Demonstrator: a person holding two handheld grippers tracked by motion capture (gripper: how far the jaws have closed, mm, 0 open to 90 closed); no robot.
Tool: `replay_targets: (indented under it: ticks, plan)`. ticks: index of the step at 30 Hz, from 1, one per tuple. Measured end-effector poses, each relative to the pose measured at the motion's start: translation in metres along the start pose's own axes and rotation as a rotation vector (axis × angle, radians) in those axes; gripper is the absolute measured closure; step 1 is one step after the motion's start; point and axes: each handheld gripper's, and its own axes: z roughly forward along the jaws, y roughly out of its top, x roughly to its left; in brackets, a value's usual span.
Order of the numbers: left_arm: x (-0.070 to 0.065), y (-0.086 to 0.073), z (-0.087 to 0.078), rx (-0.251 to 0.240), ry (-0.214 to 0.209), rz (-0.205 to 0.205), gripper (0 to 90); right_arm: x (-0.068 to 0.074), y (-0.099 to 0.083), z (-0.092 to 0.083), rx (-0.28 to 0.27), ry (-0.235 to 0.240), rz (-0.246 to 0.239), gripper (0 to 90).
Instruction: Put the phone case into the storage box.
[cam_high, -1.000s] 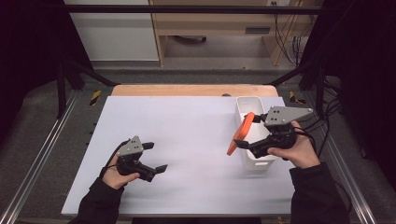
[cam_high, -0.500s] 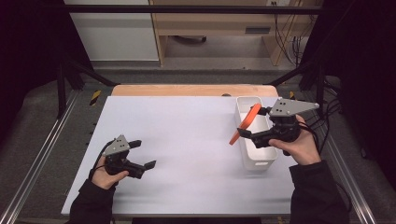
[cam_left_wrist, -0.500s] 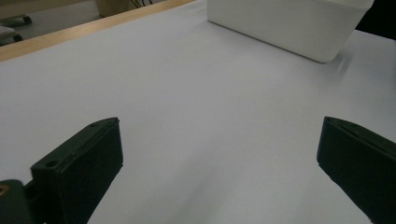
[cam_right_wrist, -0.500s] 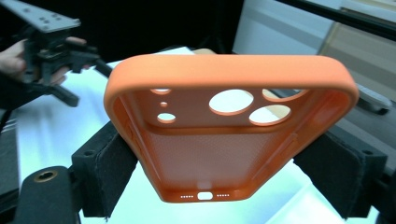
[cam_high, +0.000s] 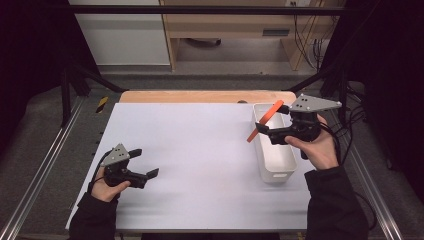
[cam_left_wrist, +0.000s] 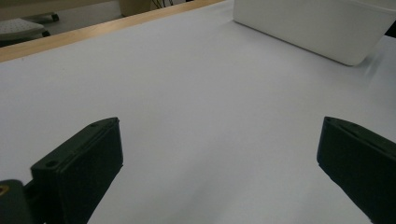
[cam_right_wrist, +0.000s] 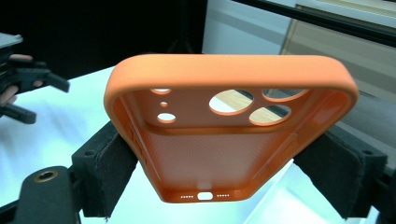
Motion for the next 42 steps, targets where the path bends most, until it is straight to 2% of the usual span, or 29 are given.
replay_targets:
  ticks: [8, 22, 32, 38, 42]
  plan:
    - [0.004, -0.005, -0.002, -0.003, 0.024, -0.015, 0.0, -0.009, 0.005, 0.003, -0.001, -0.067, 0.034, 15.9]
    - [0.005, -0.007, -0.001, 0.002, 0.021, -0.019, 0.0, -0.025, 0.008, 0.017, 0.020, -0.195, 0.086, 16.0]
    - [0.006, -0.007, -0.002, -0.004, 0.016, -0.022, 0.0, -0.038, 0.007, 0.033, 0.049, -0.255, 0.119, 16.0]
    - [0.005, -0.008, -0.001, 0.003, 0.013, -0.018, 0.0, -0.044, 0.006, 0.040, 0.055, -0.318, 0.154, 15.8]
    - [0.005, -0.008, -0.001, 0.003, 0.011, -0.018, 0.0, -0.048, 0.006, 0.044, 0.053, -0.342, 0.183, 15.8]
